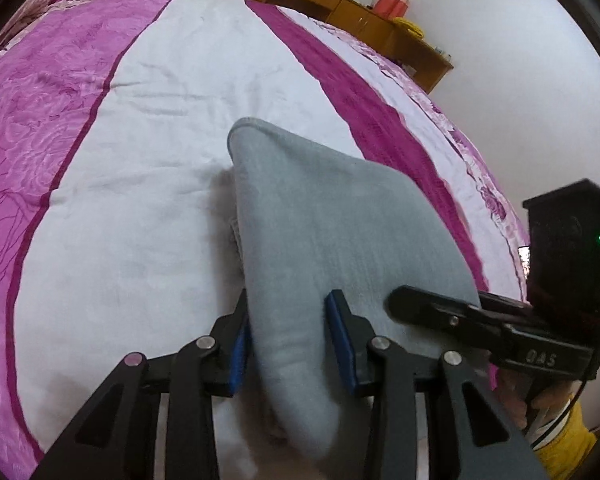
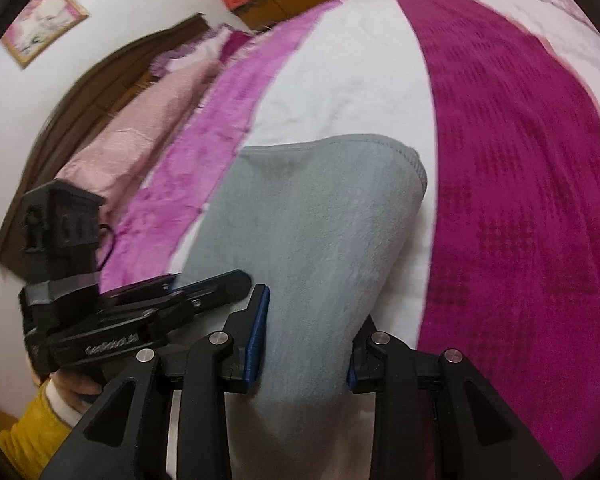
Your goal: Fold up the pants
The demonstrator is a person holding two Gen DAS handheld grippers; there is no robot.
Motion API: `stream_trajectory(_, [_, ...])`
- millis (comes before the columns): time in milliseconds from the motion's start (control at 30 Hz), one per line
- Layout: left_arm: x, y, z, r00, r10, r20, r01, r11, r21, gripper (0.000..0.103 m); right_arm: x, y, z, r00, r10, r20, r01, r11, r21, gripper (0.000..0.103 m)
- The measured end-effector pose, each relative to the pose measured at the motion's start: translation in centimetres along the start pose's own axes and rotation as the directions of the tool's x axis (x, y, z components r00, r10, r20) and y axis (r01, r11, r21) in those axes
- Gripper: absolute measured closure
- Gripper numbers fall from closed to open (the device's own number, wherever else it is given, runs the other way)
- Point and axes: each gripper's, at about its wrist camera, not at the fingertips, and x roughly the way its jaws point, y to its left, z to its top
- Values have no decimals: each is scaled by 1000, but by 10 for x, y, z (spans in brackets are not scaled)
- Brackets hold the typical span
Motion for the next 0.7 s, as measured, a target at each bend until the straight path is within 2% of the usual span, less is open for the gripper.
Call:
stream_trajectory(167, [1,6,3,999,-32,-22,32,999,-30,63,11,-21,-3,1000,31,3,-31,998,60,74])
stream_trajectory(267, [-10,0,4,1000,0,-30,0,1000,-20,63,8,-22,-2,999,37,8,-38,997,72,73])
stream_trajectory(367, [-28,-13,3,999,52,-17,-52,999,-1,64,-1,-16,-4,1000,-1,9,1,998,64,72])
stream_trajectory(567, [-60,-37,-16,997,77,26,-78,997,14,63,-23,-19,-15,998,-48,35,45,995,91,71])
stream_trajectory(700, [-66,-40,-34,995,95,14,-95,995,-16,63,-43,-13,-27,993,-98,68,93,993,75,71])
